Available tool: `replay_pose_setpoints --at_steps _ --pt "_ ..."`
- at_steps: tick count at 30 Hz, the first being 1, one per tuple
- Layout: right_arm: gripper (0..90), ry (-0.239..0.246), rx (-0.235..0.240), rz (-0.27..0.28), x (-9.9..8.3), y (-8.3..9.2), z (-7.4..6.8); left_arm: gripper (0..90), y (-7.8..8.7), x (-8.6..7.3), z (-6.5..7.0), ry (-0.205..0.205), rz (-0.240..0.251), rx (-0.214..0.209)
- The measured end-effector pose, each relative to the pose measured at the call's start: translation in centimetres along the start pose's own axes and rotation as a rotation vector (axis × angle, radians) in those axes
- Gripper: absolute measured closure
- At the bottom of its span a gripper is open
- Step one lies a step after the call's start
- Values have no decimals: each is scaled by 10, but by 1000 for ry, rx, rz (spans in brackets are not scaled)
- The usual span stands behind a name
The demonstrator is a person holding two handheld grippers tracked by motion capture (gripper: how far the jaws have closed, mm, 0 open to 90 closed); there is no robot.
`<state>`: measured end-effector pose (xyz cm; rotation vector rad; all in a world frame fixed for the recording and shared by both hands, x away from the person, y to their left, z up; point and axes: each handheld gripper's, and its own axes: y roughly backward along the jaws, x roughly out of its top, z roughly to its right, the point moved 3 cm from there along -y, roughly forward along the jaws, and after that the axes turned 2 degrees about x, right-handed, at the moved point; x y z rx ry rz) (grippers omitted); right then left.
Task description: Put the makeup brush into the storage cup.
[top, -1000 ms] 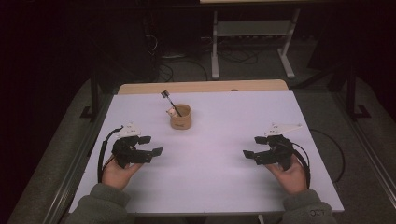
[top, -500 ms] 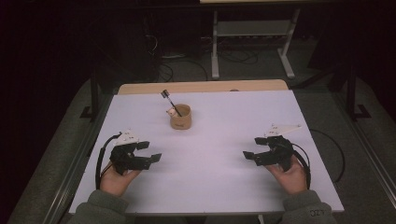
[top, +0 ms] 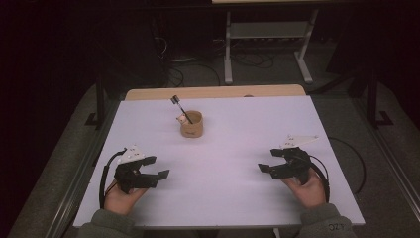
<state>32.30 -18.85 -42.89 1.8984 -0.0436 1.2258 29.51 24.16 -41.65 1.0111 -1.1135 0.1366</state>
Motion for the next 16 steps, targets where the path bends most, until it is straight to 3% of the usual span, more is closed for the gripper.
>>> replay_pose_setpoints --at_steps 5,16 --pt "234 -4 1 -6 -3 -1 -1 253 -1 -6 2 -15 -8 8" --pt "233 19 -16 -25 -6 -8 -5 235 0 -15 2 -5 -4 11"
